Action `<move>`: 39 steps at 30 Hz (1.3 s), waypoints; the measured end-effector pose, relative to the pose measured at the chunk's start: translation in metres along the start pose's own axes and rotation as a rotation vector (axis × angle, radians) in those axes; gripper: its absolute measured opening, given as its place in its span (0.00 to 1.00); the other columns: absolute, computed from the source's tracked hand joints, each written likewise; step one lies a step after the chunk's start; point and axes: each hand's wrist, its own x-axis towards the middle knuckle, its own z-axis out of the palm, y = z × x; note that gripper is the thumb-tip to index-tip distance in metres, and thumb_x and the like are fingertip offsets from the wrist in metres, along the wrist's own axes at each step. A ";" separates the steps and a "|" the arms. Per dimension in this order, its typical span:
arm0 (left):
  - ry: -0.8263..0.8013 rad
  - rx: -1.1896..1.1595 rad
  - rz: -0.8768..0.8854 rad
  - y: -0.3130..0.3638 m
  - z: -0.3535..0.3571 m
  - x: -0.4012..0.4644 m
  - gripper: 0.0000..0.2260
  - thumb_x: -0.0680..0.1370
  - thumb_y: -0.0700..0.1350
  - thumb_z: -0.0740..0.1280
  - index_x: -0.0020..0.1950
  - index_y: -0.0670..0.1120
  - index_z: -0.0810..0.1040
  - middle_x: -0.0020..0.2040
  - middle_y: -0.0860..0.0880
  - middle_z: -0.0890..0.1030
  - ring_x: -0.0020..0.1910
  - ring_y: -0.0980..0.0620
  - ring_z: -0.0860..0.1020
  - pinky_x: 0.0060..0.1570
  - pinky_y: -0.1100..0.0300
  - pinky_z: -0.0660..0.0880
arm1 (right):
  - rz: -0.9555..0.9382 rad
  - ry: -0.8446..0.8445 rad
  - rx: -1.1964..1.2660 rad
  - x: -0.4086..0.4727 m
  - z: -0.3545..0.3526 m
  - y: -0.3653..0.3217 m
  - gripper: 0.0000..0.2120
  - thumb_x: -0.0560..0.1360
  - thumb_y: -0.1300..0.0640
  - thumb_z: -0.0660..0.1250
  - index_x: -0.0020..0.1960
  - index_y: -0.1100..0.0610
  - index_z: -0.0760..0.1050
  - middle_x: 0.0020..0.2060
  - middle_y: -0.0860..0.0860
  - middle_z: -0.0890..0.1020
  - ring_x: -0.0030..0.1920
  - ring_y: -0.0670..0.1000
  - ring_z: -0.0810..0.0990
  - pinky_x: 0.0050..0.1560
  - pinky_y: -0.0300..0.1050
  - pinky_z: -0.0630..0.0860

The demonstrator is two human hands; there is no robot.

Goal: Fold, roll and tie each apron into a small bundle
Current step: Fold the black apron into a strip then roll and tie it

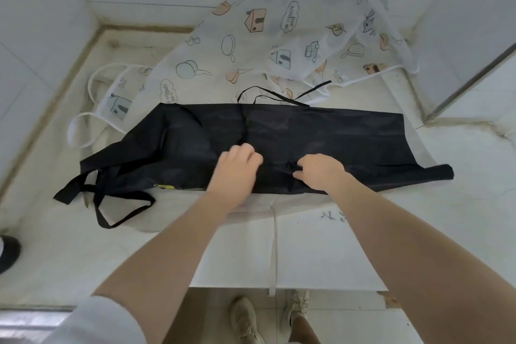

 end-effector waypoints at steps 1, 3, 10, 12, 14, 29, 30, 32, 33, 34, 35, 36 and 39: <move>-0.078 -0.091 0.013 0.016 0.004 0.006 0.08 0.76 0.39 0.59 0.51 0.44 0.76 0.50 0.45 0.73 0.47 0.44 0.74 0.44 0.52 0.71 | -0.005 -0.008 0.003 0.003 0.000 0.000 0.11 0.79 0.48 0.59 0.43 0.55 0.70 0.42 0.51 0.76 0.48 0.56 0.76 0.46 0.48 0.72; -0.255 -0.224 -0.048 0.038 0.017 0.015 0.10 0.82 0.46 0.55 0.56 0.43 0.72 0.54 0.45 0.70 0.52 0.46 0.72 0.49 0.54 0.71 | -0.013 -0.020 0.006 0.004 -0.001 0.002 0.15 0.78 0.49 0.60 0.35 0.55 0.67 0.35 0.49 0.73 0.42 0.54 0.74 0.41 0.45 0.71; -0.247 -0.092 -0.121 0.051 0.032 0.016 0.16 0.79 0.58 0.56 0.56 0.46 0.69 0.55 0.49 0.69 0.54 0.49 0.70 0.51 0.57 0.66 | 0.038 -0.144 0.108 -0.006 -0.017 0.045 0.11 0.72 0.63 0.57 0.31 0.57 0.64 0.31 0.51 0.71 0.35 0.53 0.70 0.32 0.41 0.64; -0.260 -0.066 -0.160 0.056 0.033 0.017 0.19 0.78 0.61 0.56 0.57 0.46 0.68 0.55 0.49 0.69 0.55 0.48 0.70 0.52 0.55 0.66 | 0.088 -0.193 0.123 -0.011 -0.023 0.065 0.09 0.71 0.63 0.56 0.32 0.58 0.66 0.32 0.53 0.72 0.36 0.54 0.71 0.35 0.42 0.66; -0.294 -0.045 -0.205 0.063 0.030 0.021 0.21 0.77 0.62 0.57 0.58 0.47 0.67 0.55 0.49 0.69 0.55 0.48 0.70 0.53 0.54 0.67 | 0.142 -0.198 0.122 -0.017 -0.027 0.091 0.09 0.72 0.60 0.57 0.33 0.56 0.67 0.35 0.52 0.74 0.39 0.54 0.72 0.41 0.44 0.68; -0.513 -0.090 -0.099 0.145 0.022 0.078 0.19 0.79 0.61 0.55 0.62 0.48 0.65 0.56 0.47 0.70 0.46 0.44 0.76 0.40 0.55 0.70 | 0.410 -0.209 0.249 -0.017 -0.030 0.180 0.09 0.72 0.64 0.57 0.34 0.59 0.62 0.31 0.54 0.68 0.31 0.53 0.67 0.34 0.42 0.65; -0.534 -0.063 -0.092 0.148 0.022 0.081 0.21 0.78 0.62 0.56 0.61 0.47 0.65 0.55 0.47 0.70 0.44 0.44 0.76 0.39 0.55 0.71 | 0.411 -0.236 0.224 -0.019 -0.032 0.186 0.09 0.73 0.65 0.56 0.34 0.59 0.63 0.32 0.55 0.68 0.31 0.53 0.68 0.34 0.43 0.66; -0.563 -0.045 -0.070 0.147 0.020 0.082 0.24 0.76 0.64 0.59 0.60 0.47 0.64 0.55 0.47 0.70 0.41 0.46 0.74 0.38 0.55 0.71 | 0.420 -0.305 0.233 -0.025 -0.038 0.196 0.07 0.74 0.66 0.55 0.38 0.62 0.65 0.35 0.58 0.72 0.33 0.56 0.73 0.39 0.44 0.71; -0.572 -0.045 -0.065 0.147 0.020 0.082 0.25 0.75 0.64 0.61 0.60 0.47 0.64 0.54 0.47 0.71 0.39 0.47 0.73 0.38 0.55 0.72 | 0.430 -0.332 0.215 -0.029 -0.041 0.199 0.05 0.75 0.64 0.55 0.41 0.63 0.67 0.38 0.59 0.74 0.37 0.58 0.76 0.44 0.45 0.75; -0.580 -0.049 -0.065 0.145 0.020 0.081 0.26 0.74 0.65 0.62 0.59 0.47 0.64 0.54 0.47 0.71 0.39 0.47 0.72 0.38 0.55 0.72 | 0.426 -0.334 0.161 -0.032 -0.043 0.198 0.05 0.75 0.63 0.56 0.45 0.63 0.69 0.39 0.58 0.76 0.42 0.59 0.78 0.49 0.46 0.75; -0.586 -0.049 -0.065 0.146 0.019 0.082 0.27 0.73 0.65 0.63 0.59 0.47 0.64 0.53 0.47 0.71 0.39 0.47 0.73 0.39 0.55 0.72 | 0.400 -0.292 0.070 -0.033 -0.047 0.197 0.06 0.75 0.62 0.56 0.47 0.61 0.71 0.40 0.56 0.75 0.45 0.58 0.78 0.51 0.47 0.74; -0.594 -0.044 -0.066 0.146 0.019 0.083 0.28 0.72 0.66 0.64 0.59 0.47 0.64 0.53 0.47 0.71 0.39 0.47 0.73 0.39 0.55 0.73 | 0.359 -0.221 -0.042 -0.032 -0.048 0.191 0.07 0.75 0.60 0.57 0.50 0.60 0.72 0.42 0.54 0.75 0.47 0.57 0.77 0.50 0.47 0.72; -0.604 -0.055 -0.090 0.147 0.019 0.086 0.30 0.68 0.66 0.68 0.58 0.47 0.64 0.51 0.48 0.72 0.40 0.47 0.73 0.38 0.56 0.71 | 0.129 0.040 -0.084 -0.023 -0.047 0.160 0.16 0.75 0.55 0.62 0.60 0.59 0.71 0.55 0.55 0.74 0.55 0.58 0.76 0.46 0.47 0.70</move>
